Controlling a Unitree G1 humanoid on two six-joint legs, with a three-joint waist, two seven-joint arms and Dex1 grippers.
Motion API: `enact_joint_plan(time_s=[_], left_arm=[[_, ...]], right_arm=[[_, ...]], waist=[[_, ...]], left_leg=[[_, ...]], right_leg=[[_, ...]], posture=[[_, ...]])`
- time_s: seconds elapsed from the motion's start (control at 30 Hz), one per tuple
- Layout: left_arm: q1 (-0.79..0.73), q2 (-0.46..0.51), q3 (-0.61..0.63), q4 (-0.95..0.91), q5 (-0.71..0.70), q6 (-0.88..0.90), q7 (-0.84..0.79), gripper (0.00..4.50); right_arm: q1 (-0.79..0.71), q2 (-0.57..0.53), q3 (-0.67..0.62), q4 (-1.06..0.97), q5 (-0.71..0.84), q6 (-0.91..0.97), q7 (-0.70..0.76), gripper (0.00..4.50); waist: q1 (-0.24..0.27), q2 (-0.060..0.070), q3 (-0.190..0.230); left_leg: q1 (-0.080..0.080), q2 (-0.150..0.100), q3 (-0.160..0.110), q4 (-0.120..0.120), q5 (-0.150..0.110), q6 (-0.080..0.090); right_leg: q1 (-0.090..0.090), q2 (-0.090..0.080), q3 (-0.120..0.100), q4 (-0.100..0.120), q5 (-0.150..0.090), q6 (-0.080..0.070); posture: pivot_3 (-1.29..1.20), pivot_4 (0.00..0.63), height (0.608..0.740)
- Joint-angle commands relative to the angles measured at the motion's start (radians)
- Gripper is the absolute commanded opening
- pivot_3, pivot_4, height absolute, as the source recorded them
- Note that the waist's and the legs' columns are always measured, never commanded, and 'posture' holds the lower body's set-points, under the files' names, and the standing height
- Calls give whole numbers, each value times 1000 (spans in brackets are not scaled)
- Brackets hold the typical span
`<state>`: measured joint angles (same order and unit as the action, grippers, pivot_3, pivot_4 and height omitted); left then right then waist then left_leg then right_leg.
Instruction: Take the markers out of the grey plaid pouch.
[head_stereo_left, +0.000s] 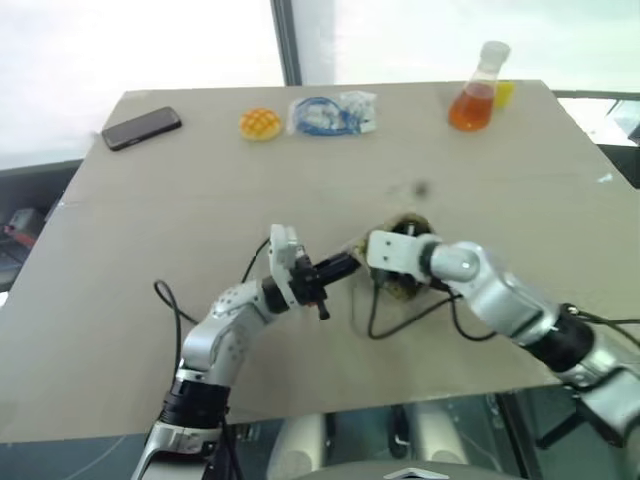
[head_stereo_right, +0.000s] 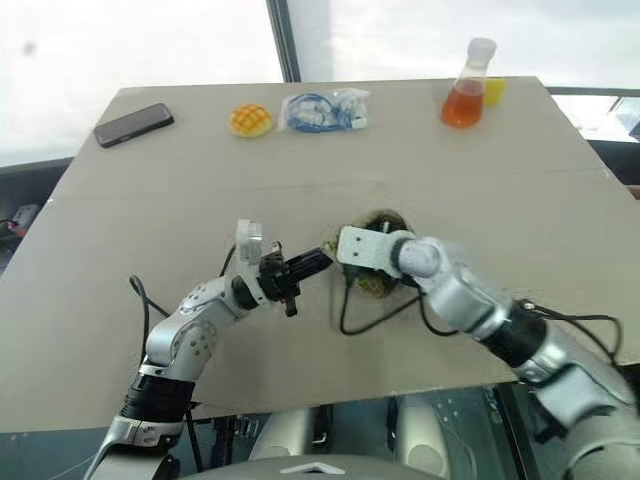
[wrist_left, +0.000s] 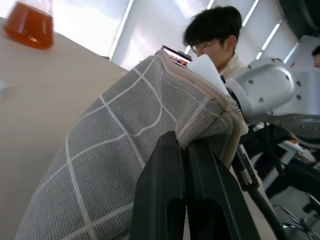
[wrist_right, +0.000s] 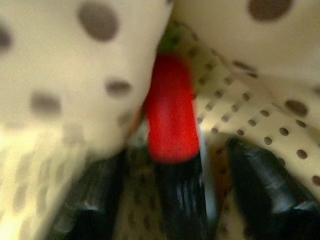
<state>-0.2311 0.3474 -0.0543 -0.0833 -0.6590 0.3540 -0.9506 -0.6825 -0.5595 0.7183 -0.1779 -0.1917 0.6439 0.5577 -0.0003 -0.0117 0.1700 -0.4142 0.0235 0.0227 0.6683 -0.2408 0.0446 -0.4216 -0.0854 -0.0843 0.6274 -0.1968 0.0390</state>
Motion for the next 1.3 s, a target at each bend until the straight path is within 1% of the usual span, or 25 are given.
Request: enact_joint_plan(time_s=[0.03,0.07,0.1,0.17,0.27,0.37,0.43,0.5,0.57,0.63,0.77,0.83,0.87,0.93,0.97,1.03,1.07,1.1,1.13,1.2,1.3], left_arm=[[-23,-14,-1,-11,73,-114,-7,0],[-28,-17,4,13,109,-153,2,0],[-35,-19,7,35,139,-184,11,0],[-56,-24,15,82,191,-247,28,0],[-94,-28,28,153,249,-312,62,0],[-126,-30,33,212,289,-372,75,0],[-144,-34,33,239,309,-405,83,0],[-151,-37,28,249,318,-433,78,0],[-148,-42,19,241,321,-462,63,0],[-138,-52,14,213,306,-466,50,0],[-119,-51,15,190,294,-454,33,0],[-108,-41,16,198,309,-454,34,0],[-104,-36,16,204,322,-460,39,0],[-100,-26,19,225,358,-484,63,0],[-98,-23,21,228,366,-493,68,0],[-96,-13,24,239,405,-520,100,0],[-96,-7,26,249,432,-549,119,0],[-96,-2,26,258,459,-575,138,0],[-97,4,26,269,485,-597,158,0],[-103,17,27,296,548,-660,210,0],[-112,50,34,333,631,-757,281,0]], right_arm=[[37,-28,-61,-69,-26,38,35,1381],[45,-33,-107,-116,-13,55,41,788],[53,-33,-150,-154,6,74,51,463],[76,-54,-229,-249,48,117,91,457],[101,-60,-336,-359,130,181,143,457],[109,-74,-419,-425,186,212,170,457],[134,-65,-474,-461,250,242,193,457],[153,-64,-487,-465,268,250,190,457],[172,-79,-459,-442,245,219,173,457],[181,-40,-457,-401,248,209,140,457],[193,-11,-455,-333,228,152,101,457],[194,22,-505,-339,273,156,96,457],[189,51,-549,-354,321,171,98,457],[148,142,-704,-403,480,252,97,457],[131,171,-754,-420,533,283,93,457],[38,231,-941,-425,691,374,47,457],[-17,232,-1037,-404,748,422,15,457],[-60,220,-1107,-380,783,454,-12,457],[-87,198,-1149,-354,794,476,-36,457],[-109,126,-1182,-276,770,498,-72,457],[-64,-31,-1078,-107,636,460,-99,457]], waist=[[13,0,0],[16,0,0],[18,0,0],[18,0,0],[16,0,0],[15,0,0],[15,0,0],[14,0,0],[14,0,0],[14,0,0],[14,0,0],[14,0,0],[14,0,0],[14,0,0],[14,0,0],[13,1,1],[14,2,1],[15,2,1],[18,2,1],[19,1,0],[14,1,-1]], left_leg=[[0,0,-1,0,0,0],[0,0,-1,1,0,0],[-1,-1,-1,1,0,0],[-1,-1,-2,2,0,0],[-2,-1,-2,1,0,0],[-2,-1,-2,0,0,0],[-2,-1,-2,0,0,0],[-1,-1,-2,0,0,0],[-1,-1,-2,0,0,0],[-1,-1,-1,0,0,0],[-1,-1,-1,1,0,0],[-1,-1,-1,0,0,0],[-1,-1,-1,0,0,0],[-1,-1,-2,0,0,0],[-1,-1,-2,0,0,0],[-1,-1,-2,0,0,0],[-1,0,-1,0,0,0],[-1,0,-2,1,0,0],[0,0,-2,1,0,0],[-1,-1,-3,0,0,0],[0,-2,-1,-1,0,0]], right_leg=[[1,0,-1,0,0,0],[1,0,0,0,0,-1],[1,-1,0,0,-1,-1],[2,-1,0,-1,-2,-3],[2,-1,0,-2,0,0],[1,-1,0,-2,2,-3],[1,0,-1,-2,2,-2],[1,0,-1,-2,0,-1],[1,0,0,-2,0,0],[1,-1,0,-2,0,0],[1,-1,0,-2,0,0],[1,-1,0,-1,1,-1],[1,-1,0,-1,1,-1],[1,0,0,-1,1,-2],[1,0,0,-1,2,-3],[1,0,0,-1,3,-3],[1,0,0,-1,3,-3],[2,0,0,-1,3,-3],[2,-1,0,-1,3,-4],[3,-1,-2,-2,2,-4],[2,-2,0,-2,2,-4]], posture=[[0,150,740],[0,150,740],[0,150,740],[0,150,740],[0,150,740],[0,150,740],[0,150,740],[0,150,740],[0,150,740],[0,150,740],[0,150,740],[0,150,740],[0,150,740],[0,150,740],[0,150,740],[0,150,740],[0,150,740],[0,150,740],[0,150,740],[0,150,740],[0,150,740]])
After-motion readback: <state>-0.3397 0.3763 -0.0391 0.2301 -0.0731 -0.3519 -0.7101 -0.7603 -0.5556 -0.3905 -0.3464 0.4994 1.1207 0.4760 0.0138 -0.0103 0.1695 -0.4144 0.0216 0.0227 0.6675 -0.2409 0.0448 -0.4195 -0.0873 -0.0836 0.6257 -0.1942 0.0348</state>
